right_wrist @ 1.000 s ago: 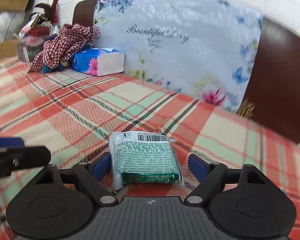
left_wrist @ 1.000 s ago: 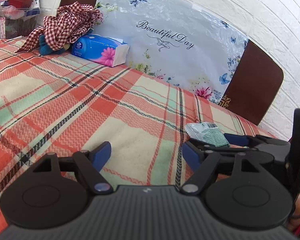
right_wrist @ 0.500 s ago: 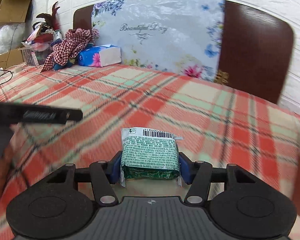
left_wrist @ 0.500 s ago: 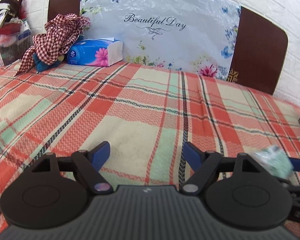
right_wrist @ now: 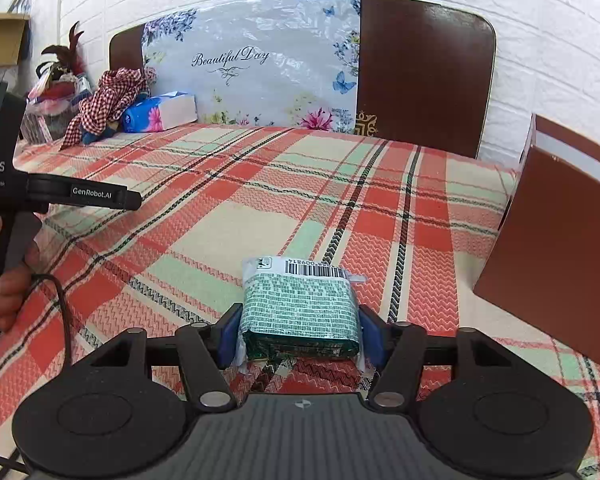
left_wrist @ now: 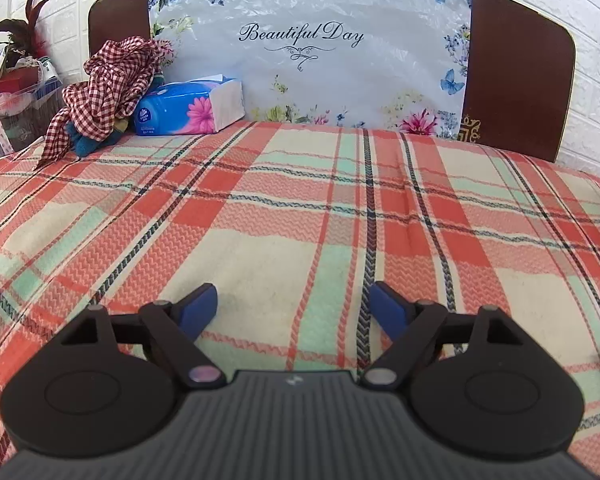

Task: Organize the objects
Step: 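Carry the green packet toward the brown box and set it down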

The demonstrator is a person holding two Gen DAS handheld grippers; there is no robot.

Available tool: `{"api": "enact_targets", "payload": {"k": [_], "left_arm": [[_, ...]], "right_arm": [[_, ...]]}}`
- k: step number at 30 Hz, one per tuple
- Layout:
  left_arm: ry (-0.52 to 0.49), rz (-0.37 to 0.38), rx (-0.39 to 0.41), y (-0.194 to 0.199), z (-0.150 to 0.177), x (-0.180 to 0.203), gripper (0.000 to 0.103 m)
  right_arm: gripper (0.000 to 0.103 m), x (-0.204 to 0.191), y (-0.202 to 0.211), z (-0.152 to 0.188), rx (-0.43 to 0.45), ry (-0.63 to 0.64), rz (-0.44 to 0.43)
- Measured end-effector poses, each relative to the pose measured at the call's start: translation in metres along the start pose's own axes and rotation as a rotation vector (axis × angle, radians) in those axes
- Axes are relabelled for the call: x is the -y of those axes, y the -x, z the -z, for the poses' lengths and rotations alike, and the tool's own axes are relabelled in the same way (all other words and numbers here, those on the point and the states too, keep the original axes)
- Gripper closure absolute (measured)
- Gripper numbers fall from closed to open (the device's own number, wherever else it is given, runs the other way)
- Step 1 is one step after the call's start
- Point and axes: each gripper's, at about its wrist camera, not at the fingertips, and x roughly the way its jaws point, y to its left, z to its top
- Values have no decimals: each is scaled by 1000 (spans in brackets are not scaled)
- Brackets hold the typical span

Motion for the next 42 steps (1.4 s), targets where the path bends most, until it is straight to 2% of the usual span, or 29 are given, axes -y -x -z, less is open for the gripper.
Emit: {"api": "enact_targets", "payload": {"k": [6,21,42], "left_arm": [[1,1,-2,0,0,0,15],[2,-1,-2,0,0,0,14],[1,-2,-3,0,0,0,13]], "right_arm": [[35,2,1,1,-3,-16,18],[24,4,0,1,-14,-34,23],[16,6,0,1,-20,-44,16]]}}
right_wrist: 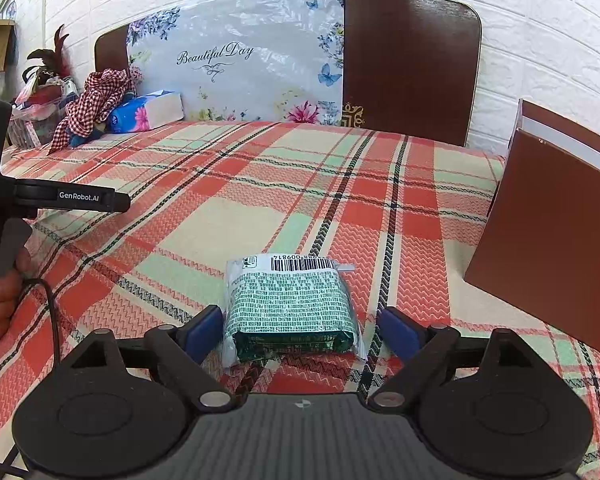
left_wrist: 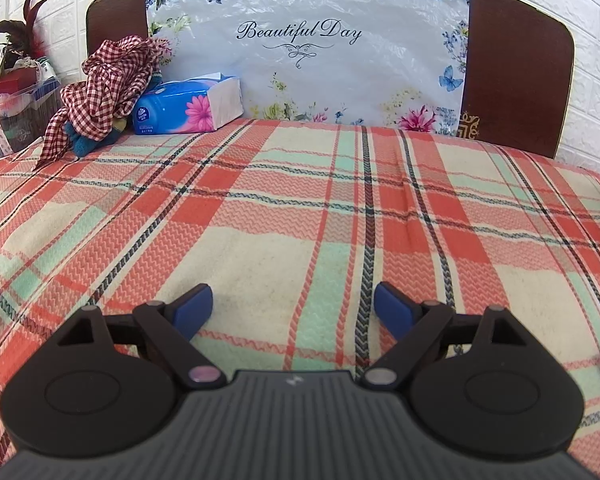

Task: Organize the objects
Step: 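Carry the green packet toward the brown box and set it down, then grasp the green wrapped packet with the left gripper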

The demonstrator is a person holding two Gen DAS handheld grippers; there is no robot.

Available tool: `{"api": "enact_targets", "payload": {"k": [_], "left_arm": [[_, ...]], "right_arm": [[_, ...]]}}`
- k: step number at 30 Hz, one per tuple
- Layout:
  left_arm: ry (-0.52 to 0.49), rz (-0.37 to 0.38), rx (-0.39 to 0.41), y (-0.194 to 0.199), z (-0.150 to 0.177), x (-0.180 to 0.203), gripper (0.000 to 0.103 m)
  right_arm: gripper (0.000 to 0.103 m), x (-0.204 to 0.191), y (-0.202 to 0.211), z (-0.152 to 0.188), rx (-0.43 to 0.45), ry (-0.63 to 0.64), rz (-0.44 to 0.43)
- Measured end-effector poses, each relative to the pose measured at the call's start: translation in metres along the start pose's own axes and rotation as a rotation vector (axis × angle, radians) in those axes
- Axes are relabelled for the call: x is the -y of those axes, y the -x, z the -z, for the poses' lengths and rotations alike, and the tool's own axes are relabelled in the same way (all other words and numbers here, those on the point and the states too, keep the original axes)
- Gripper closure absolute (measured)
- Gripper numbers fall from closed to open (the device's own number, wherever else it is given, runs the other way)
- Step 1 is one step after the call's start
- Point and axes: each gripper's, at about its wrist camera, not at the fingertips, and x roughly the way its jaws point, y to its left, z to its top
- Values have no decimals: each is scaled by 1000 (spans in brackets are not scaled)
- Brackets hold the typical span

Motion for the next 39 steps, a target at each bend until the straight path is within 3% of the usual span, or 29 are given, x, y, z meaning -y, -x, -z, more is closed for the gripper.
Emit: {"api": "enact_targets", "payload": {"k": [20,33,39], "left_arm": [[-27,-25,-4,1,0,5,12],[-20,-121,-38,11,3,19,10],[-82,-194,-24,16,5,35,10]], "right_arm": [[11,8,18,11,-4,-37,8],[11,21,31,20,25,-99,-21],[11,26,34,22,40,-129,-44]]}}
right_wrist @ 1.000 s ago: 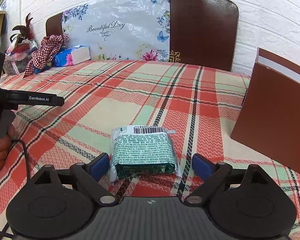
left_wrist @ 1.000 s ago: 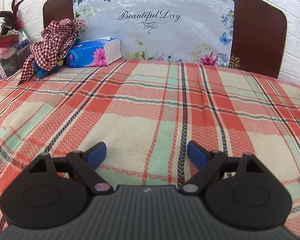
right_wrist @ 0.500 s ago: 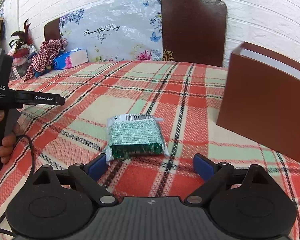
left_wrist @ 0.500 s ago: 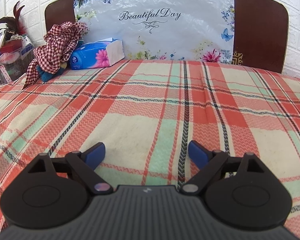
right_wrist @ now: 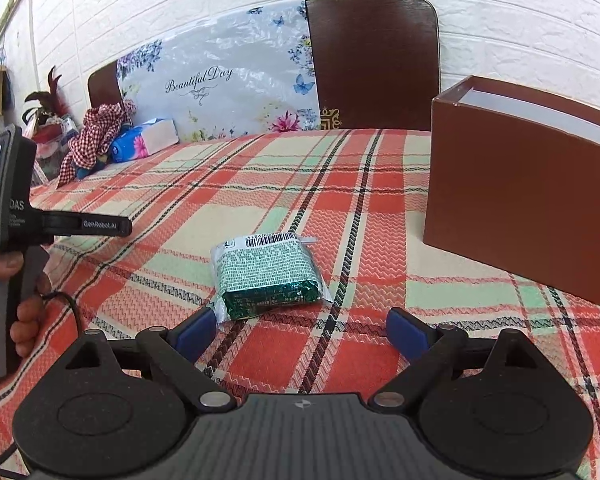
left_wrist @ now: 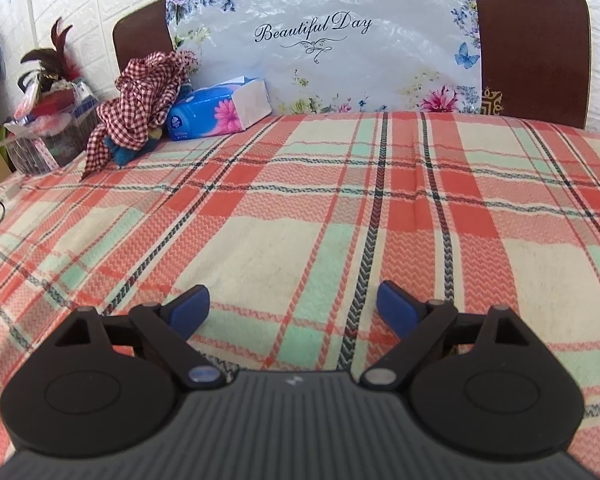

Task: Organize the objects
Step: 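Grasp the green wrapped packet with the left gripper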

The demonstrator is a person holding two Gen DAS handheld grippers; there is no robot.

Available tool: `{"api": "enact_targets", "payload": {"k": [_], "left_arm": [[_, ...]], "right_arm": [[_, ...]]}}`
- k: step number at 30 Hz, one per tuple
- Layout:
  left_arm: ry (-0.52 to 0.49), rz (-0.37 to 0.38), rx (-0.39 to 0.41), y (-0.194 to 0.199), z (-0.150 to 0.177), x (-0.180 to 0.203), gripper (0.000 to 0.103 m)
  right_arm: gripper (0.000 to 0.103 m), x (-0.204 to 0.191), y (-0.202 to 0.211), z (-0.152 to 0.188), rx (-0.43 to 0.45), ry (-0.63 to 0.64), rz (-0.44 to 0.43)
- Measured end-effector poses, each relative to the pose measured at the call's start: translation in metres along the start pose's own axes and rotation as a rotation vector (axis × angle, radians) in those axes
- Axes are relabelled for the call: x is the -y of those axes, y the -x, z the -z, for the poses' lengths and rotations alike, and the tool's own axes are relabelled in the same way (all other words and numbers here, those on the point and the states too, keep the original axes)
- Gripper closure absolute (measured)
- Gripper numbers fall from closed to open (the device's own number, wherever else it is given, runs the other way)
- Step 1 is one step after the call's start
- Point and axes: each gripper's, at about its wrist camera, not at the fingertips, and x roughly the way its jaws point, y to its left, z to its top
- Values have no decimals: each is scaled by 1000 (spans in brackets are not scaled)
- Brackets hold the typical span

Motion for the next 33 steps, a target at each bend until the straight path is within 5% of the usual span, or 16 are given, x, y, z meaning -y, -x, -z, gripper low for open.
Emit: {"api": "enact_targets", "payload": {"k": [5,9,13,21,25,27,29,31,33], "left_arm": [[-22,-41,-1,3,-1,7,10],[42,-37,-75,12,-6,8,11],[128,160,-185,33,-10,14,15],[130,524,-256,67,-20,53,15],[116,618,-320,61,-21,78,16],[93,638,-357,54,-17,90,33],[84,649,-352,53,-13,97,39],[77,699,-357,55,-12,103,55],[77,716,-378,56,-13,108,60]], "right_arm": [[11,3,1,0,9,-26,-18],[11,5,2,0,11,-37,-27],[11,5,1,0,9,-36,-28],[10,-4,-5,-3,-13,24,-5],[11,-14,-13,-8,-27,87,6],[13,-18,-19,-12,-22,118,7],[24,-19,-26,-14,-48,127,-6],[43,-18,-25,-14,-44,133,-14],[49,-16,-22,-14,-38,133,-8]]}}
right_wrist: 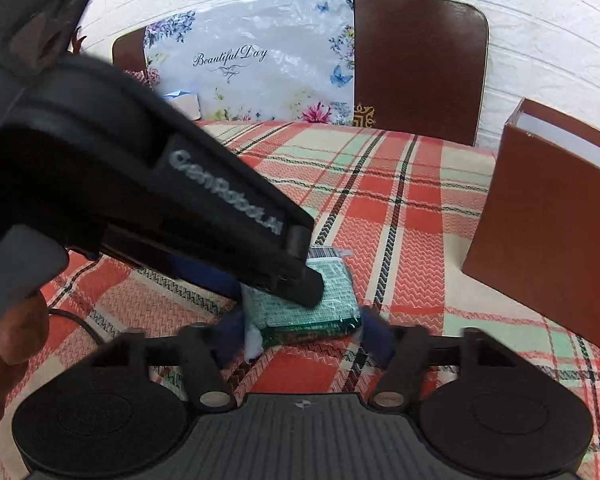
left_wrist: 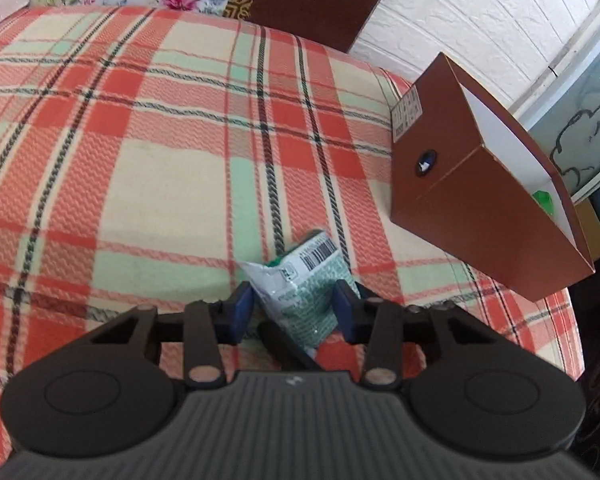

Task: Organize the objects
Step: 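Grasp the green wrapped packet with the left gripper, then lower the green packet into the brown box and release it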

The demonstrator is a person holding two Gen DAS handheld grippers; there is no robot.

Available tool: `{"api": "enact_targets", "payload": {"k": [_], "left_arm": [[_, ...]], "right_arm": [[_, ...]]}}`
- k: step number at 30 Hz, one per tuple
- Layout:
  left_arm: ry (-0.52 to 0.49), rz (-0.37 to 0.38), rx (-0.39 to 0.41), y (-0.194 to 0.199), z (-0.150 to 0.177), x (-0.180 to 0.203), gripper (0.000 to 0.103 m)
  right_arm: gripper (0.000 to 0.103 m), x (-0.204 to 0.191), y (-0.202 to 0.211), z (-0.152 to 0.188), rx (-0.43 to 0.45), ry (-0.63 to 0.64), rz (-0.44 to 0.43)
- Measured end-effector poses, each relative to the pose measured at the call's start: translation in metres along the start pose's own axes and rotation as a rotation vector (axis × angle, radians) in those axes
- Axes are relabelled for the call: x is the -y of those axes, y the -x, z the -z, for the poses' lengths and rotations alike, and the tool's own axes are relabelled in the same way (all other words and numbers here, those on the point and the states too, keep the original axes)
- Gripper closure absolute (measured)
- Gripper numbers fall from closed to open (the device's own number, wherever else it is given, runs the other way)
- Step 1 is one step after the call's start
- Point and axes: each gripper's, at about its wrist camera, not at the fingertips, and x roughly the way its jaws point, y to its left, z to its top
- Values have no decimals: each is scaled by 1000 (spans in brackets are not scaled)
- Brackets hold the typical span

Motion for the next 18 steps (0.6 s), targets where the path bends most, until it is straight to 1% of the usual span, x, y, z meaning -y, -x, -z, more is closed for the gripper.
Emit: {"api": "enact_targets", "payload": {"k": [4,7,9,11,14,16,18], "left_arm": [[-67,31,-31,-3,4,26,63],[-146,85,-66,-11,13,57,64],[-209,109,-58,-10,19,80,64],[-269,155,-23,-1,14,104,64],[-339,229,52,16,-8,141,65],[-397,258,102,21,-27,168,65],[-443,267,132,17,-43,192,65]], "right_arm": [[51,12,18,8,3,-24,43],[53,30,40,20,5,-63,99],[53,41,57,26,16,-73,151],[53,49,79,27,84,-60,223],[53,68,106,15,222,-46,333],[53,85,116,3,305,-49,401],[53,106,118,-9,350,-52,458]]}}
